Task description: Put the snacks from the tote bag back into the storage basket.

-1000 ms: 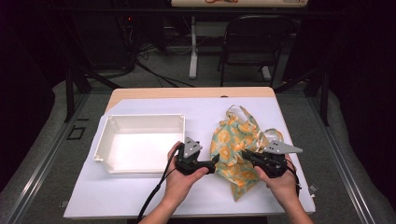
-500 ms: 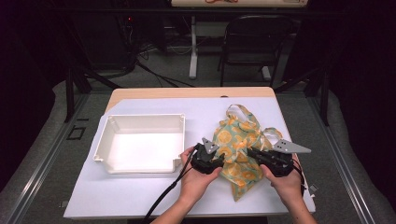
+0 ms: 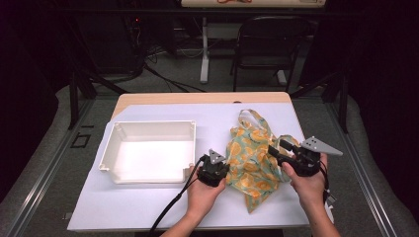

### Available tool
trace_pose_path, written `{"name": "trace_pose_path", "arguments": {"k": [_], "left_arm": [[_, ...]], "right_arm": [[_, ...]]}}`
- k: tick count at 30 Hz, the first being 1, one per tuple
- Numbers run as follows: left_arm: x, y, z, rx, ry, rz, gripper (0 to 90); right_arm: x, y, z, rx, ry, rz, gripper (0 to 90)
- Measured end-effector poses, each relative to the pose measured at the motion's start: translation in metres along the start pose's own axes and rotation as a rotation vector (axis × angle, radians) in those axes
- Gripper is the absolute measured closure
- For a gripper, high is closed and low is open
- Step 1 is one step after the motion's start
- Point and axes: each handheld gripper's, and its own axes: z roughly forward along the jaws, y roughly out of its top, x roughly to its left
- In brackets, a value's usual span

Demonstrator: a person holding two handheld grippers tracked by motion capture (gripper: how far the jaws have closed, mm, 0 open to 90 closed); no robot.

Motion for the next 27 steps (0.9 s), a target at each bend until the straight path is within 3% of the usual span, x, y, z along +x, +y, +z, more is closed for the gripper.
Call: {"name": "trace_pose_path", "arguments": {"k": [2, 6, 8, 10, 11, 13, 18, 21, 27], "left_arm": [[0.000, 0.000, -0.001, -0.002, 0.002, 0.007, 90.0], [0.001, 0.000, -0.002, -0.015, -0.005, 0.001, 90.0], [0.001, 0.001, -0.003, -0.017, -0.008, 0.003, 90.0], [0.002, 0.001, -0.003, -0.020, -0.012, 0.007, 90.0], [0.001, 0.001, -0.004, -0.023, -0.014, 0.002, 89.9], [0.002, 0.002, -0.008, -0.033, -0.023, 0.000, 85.7], [0.002, 0.009, -0.024, -0.100, -0.043, -0.013, 64.2], [0.005, 0.015, -0.039, -0.140, -0.062, -0.006, 59.3], [0.009, 0.026, -0.060, -0.220, -0.088, -0.018, 54.4]], "right_arm": [[-0.004, 0.003, 0.006, 0.022, -0.029, 0.033, 38.1], [-0.013, -0.004, 0.029, 0.148, -0.051, 0.141, 35.2], [-0.015, -0.010, 0.036, 0.175, -0.076, 0.195, 47.4], [-0.018, -0.014, 0.039, 0.214, -0.066, 0.226, 68.4], [-0.017, -0.016, 0.040, 0.216, -0.061, 0.223, 78.6], [-0.014, -0.014, 0.038, 0.201, -0.044, 0.178, 88.4], [0.004, -0.004, 0.027, 0.073, -0.005, 0.073, 90.0], [0.020, -0.002, 0.026, 0.008, 0.032, 0.041, 90.0], [0.049, -0.002, 0.030, 0.006, 0.088, -0.046, 90.0]]}}
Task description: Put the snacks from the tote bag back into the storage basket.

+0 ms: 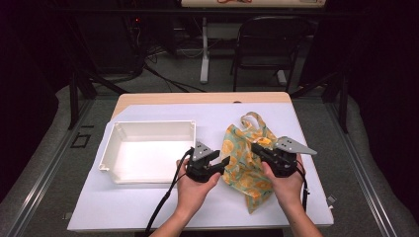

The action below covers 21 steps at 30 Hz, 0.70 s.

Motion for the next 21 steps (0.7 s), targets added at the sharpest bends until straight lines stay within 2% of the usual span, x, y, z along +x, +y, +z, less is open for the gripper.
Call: {"name": "trace_pose_path", "arguments": {"k": [7, 13, 16, 18, 21], "left_arm": [[0.003, 0.018, -0.002, -0.014, -0.044, -0.029, 48.0], [0.002, 0.026, 0.013, 0.012, -0.057, -0.051, 43.0], [-0.001, 0.027, 0.024, 0.054, -0.077, -0.067, 40.9], [-0.001, 0.027, 0.034, 0.106, -0.062, -0.066, 37.2], [0.004, 0.025, 0.047, 0.148, -0.075, -0.121, 36.4]], "right_arm": [[0.020, -0.014, 0.011, 0.049, 0.035, -0.074, 89.8], [0.029, -0.027, 0.016, 0.084, 0.038, -0.120, 89.6], [0.029, -0.031, 0.019, 0.096, 0.035, -0.120, 89.6], [0.030, -0.033, 0.019, 0.091, 0.032, -0.127, 89.5], [0.032, -0.034, 0.018, 0.086, 0.037, -0.140, 89.2]]}}
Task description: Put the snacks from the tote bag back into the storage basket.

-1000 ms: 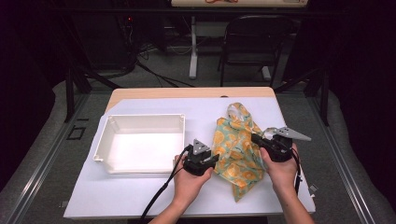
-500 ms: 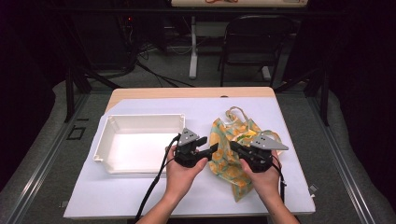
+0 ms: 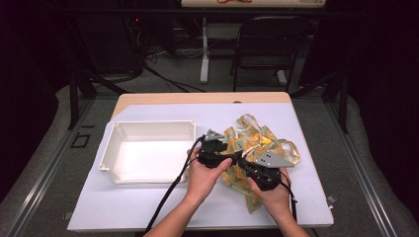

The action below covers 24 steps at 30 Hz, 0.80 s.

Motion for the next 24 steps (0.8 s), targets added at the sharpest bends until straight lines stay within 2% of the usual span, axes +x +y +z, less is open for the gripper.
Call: {"name": "trace_pose_path", "arguments": {"k": [2, 3, 6, 7, 9, 12, 14, 16, 18, 20, 21, 23, 24], "left_arm": [[0.002, 0.001, 0.006, 0.020, -0.013, -0.035, 38.5], [0.003, 0.001, 0.009, 0.039, -0.011, -0.054, 42.6], [0.005, 0.002, 0.014, 0.074, -0.024, -0.075, 63.1], [0.005, 0.002, 0.015, 0.078, -0.025, -0.077, 74.2], [0.008, 0.002, 0.015, 0.081, -0.042, -0.078, 87.6], [0.009, 0.002, 0.013, 0.082, -0.020, -0.057, 90.0], [0.009, 0.001, 0.011, 0.068, 0.000, -0.046, 90.0], [0.010, -0.001, 0.007, 0.044, 0.022, -0.041, 90.0], [0.010, -0.004, 0.004, 0.023, 0.045, -0.043, 90.0], [0.010, -0.009, 0.002, 0.006, 0.073, -0.042, 90.0], [0.011, -0.011, 0.002, 0.008, 0.081, -0.039, 90.0], [0.010, -0.018, 0.004, 0.014, 0.102, -0.031, 90.0], [0.009, -0.022, 0.006, 0.019, 0.116, -0.030, 90.0]], "right_arm": [[0.001, -0.001, -0.001, -0.003, 0.001, -0.015, 89.1], [0.001, -0.001, -0.001, -0.001, 0.002, -0.016, 89.0], [0.001, -0.002, -0.001, 0.004, 0.005, -0.032, 88.2], [0.000, -0.003, -0.002, 0.007, 0.009, -0.030, 87.6], [-0.001, -0.004, -0.002, 0.011, 0.013, -0.034, 85.2], [-0.004, -0.005, -0.007, 0.007, 0.037, -0.032, 77.8], [-0.008, -0.005, -0.014, -0.012, 0.061, -0.038, 71.4], [-0.016, -0.004, -0.025, -0.045, 0.059, -0.027, 68.8], [-0.026, -0.002, -0.035, -0.079, 0.023, 0.011, 65.1], [-0.040, 0.000, -0.043, -0.111, -0.070, 0.081, 56.9], [-0.050, 0.000, -0.045, -0.125, -0.131, 0.133, 52.0], [-0.063, -0.002, -0.044, -0.099, -0.199, 0.189, 44.0], [-0.070, -0.005, -0.040, -0.075, -0.208, 0.234, 39.7]]}}
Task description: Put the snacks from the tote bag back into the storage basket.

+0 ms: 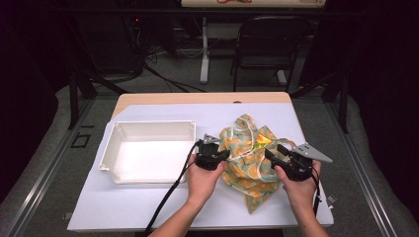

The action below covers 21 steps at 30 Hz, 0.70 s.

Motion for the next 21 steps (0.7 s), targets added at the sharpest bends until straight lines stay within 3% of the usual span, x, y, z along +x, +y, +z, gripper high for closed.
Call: {"name": "trace_pose_path", "arguments": {"k": [2, 4, 7, 10, 14, 16, 18, 21], "left_arm": [[-0.001, -0.010, 0.005, 0.007, 0.015, 0.001, 90.0], [-0.002, -0.017, 0.009, 0.023, 0.036, 0.011, 90.0], [-0.001, -0.029, 0.015, 0.055, 0.053, 0.022, 90.0], [-0.006, -0.037, 0.018, 0.061, 0.085, 0.070, 90.0], [-0.012, -0.044, 0.022, 0.071, 0.095, 0.105, 90.0], [-0.013, -0.046, 0.023, 0.076, 0.087, 0.107, 90.0], [-0.013, -0.049, 0.026, 0.083, 0.088, 0.111, 90.0], [-0.015, -0.051, 0.027, 0.088, 0.077, 0.125, 90.0]], "right_arm": [[-0.009, -0.006, 0.012, 0.078, -0.023, 0.048, 38.6], [-0.010, -0.011, 0.021, 0.136, -0.030, 0.050, 41.5], [-0.010, -0.021, 0.032, 0.224, -0.028, 0.049, 65.0], [-0.013, -0.026, 0.036, 0.275, -0.031, 0.042, 84.2], [-0.023, -0.030, 0.036, 0.338, -0.067, 0.064, 89.1], [-0.027, -0.029, 0.032, 0.322, -0.087, 0.086, 88.4], [-0.027, -0.025, 0.025, 0.258, -0.068, 0.096, 84.4], [-0.019, -0.012, 0.011, 0.130, -0.072, 0.056, 66.3]]}}
